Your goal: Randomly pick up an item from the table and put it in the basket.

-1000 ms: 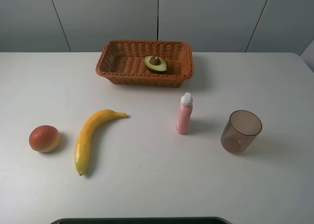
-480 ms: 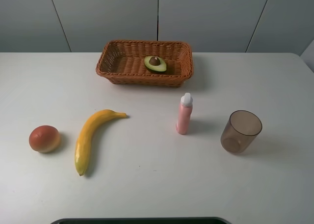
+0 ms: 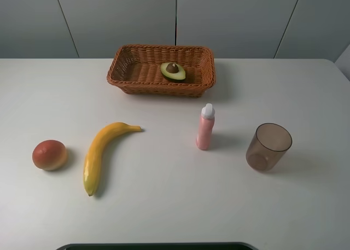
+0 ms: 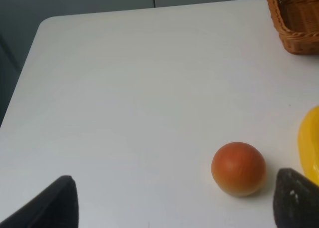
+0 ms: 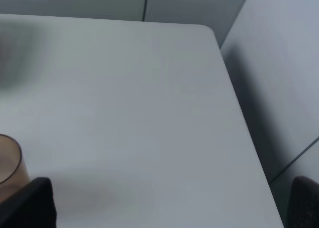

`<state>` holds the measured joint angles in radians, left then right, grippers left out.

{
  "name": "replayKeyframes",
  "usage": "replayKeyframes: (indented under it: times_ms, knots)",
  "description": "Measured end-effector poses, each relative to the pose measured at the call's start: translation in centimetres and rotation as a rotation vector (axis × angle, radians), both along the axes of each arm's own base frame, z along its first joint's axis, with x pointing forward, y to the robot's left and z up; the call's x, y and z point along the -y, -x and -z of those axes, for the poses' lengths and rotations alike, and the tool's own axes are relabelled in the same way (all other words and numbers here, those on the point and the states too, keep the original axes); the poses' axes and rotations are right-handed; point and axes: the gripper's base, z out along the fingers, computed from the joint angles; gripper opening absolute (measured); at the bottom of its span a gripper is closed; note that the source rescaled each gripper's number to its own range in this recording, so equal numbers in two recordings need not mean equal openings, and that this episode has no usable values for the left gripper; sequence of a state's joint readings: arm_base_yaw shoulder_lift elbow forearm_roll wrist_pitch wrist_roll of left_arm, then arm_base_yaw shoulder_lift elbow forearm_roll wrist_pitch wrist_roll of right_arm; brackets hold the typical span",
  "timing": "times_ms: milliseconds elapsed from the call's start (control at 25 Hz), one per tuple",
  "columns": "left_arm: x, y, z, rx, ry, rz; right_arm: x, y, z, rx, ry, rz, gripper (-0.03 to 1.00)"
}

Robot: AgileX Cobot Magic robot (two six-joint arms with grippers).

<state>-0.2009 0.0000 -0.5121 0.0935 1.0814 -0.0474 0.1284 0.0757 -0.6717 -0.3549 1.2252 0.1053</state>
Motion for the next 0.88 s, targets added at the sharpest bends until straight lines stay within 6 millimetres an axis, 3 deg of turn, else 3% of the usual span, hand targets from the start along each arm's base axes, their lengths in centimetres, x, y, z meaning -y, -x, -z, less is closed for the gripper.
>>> replayKeyframes:
  times_ms: [280,680,880]
  knots:
    - [0.0,0.0,0.0,0.000,0.000,0.000,-0.6,0.6,0.5,0.041,-0.071,-0.053,1.00]
    - [0.0,0.0,0.0,0.000,0.000,0.000,-2.1,-1.2,3.7,-0.001,-0.168,-0.160,1.00]
    - [0.0,0.0,0.0,0.000,0.000,0.000,-2.3,-1.3,3.7,0.008,-0.166,-0.177,1.00]
